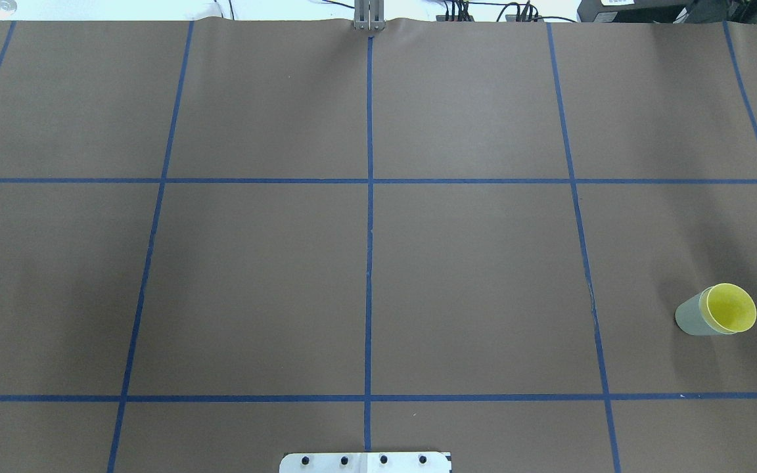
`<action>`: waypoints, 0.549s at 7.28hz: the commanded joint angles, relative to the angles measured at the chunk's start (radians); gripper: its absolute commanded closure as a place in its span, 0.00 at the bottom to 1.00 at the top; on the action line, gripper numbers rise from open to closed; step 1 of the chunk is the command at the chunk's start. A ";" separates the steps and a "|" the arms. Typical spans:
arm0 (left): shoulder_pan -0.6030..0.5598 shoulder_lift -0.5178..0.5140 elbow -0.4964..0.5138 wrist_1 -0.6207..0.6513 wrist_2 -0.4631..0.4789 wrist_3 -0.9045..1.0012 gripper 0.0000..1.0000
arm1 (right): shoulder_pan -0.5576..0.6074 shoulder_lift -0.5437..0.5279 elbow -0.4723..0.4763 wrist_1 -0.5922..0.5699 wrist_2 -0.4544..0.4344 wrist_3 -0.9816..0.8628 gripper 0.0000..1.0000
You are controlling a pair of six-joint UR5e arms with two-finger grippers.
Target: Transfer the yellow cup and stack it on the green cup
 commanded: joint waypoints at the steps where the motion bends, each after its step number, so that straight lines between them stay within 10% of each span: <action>1: 0.001 0.016 -0.003 -0.004 0.001 0.002 0.00 | 0.000 -0.017 0.008 0.007 0.000 -0.001 0.00; 4: 0.001 0.001 -0.004 -0.005 -0.002 -0.003 0.00 | 0.000 -0.020 0.009 0.007 -0.002 -0.001 0.00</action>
